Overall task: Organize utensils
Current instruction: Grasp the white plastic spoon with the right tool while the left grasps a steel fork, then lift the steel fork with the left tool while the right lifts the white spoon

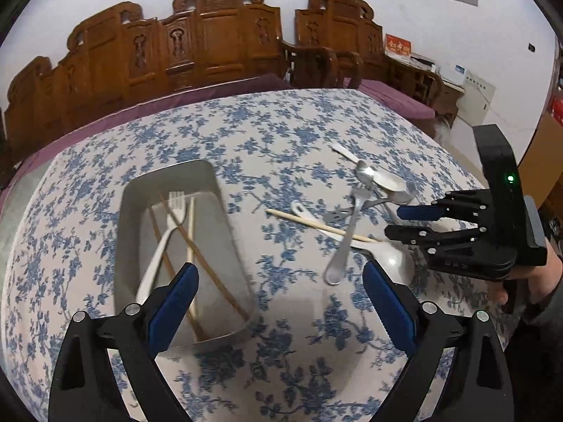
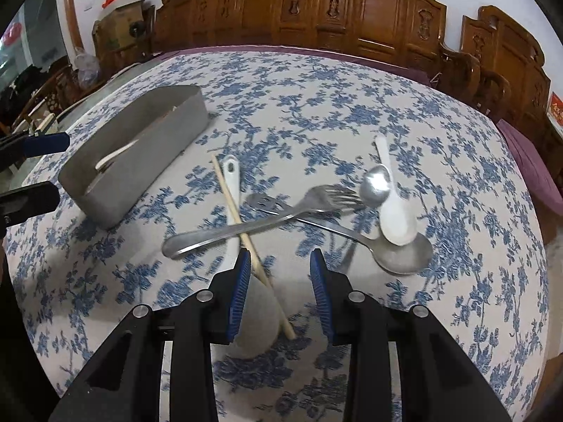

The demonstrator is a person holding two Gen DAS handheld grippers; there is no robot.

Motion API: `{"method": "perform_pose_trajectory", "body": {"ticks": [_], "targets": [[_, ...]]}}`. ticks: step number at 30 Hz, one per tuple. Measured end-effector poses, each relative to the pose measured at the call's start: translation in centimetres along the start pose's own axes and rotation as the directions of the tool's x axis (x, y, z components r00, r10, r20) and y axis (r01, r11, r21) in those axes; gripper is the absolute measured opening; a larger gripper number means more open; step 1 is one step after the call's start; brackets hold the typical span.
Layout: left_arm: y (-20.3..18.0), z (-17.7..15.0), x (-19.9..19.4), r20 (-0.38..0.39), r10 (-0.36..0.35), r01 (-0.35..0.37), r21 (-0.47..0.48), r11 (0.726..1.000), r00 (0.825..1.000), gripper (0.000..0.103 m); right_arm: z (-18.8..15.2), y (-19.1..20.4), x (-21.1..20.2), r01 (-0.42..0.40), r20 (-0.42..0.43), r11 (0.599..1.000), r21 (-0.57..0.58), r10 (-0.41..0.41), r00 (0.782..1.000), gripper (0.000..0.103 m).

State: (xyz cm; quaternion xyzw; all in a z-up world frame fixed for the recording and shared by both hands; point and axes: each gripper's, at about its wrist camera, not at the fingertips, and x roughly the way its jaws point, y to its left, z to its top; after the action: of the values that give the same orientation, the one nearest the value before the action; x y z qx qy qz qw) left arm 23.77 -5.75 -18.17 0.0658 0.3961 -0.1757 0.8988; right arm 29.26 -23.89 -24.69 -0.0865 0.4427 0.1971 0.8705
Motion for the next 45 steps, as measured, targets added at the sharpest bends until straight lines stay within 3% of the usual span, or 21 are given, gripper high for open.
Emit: {"method": "perform_pose_trajectory", "body": {"ticks": [7,16,19,30,34,38,45], "targets": [[-3.5,0.6,2.8,-0.072,-0.032,0.035,0.04,0.999,0.997,0.065,0.0,-3.4,-0.1,0.013,0.001,0.999,0.051,-0.013,1.0,0.037],[-7.1,2.0,8.1,-0.165,-0.022,0.041,0.113,0.993,0.986,0.063,0.5,-6.5,-1.7,0.018,0.052,0.992,0.122,-0.024,0.998,0.037],[-7.6,2.9,9.7,-0.183,-0.017,0.04,0.12,0.992,0.983,0.05,0.6,-7.4,-2.1,0.02,0.06,0.989,0.144,-0.029,0.998,0.037],[-9.6,4.5,14.6,-0.247,0.046,0.0,0.182,0.983,0.968,0.026,0.8,-8.0,-2.3,0.014,0.068,0.985,0.174,-0.027,0.997,0.037],[-9.5,4.6,14.9,-0.237,0.047,-0.002,0.188,0.982,0.97,0.024,0.8,-7.8,-2.3,0.014,0.065,0.985,0.169,-0.026,0.998,0.037],[-9.3,4.6,14.7,-0.237,0.07,-0.026,0.183,0.983,0.969,0.007,0.9,-7.8,-2.0,0.019,0.055,0.985,0.173,-0.029,0.998,0.037],[-8.1,4.1,11.1,-0.167,0.033,-0.013,0.121,0.993,0.985,0.006,0.9,-7.3,-1.5,0.022,0.04,0.985,0.171,-0.029,0.999,0.037]]}}
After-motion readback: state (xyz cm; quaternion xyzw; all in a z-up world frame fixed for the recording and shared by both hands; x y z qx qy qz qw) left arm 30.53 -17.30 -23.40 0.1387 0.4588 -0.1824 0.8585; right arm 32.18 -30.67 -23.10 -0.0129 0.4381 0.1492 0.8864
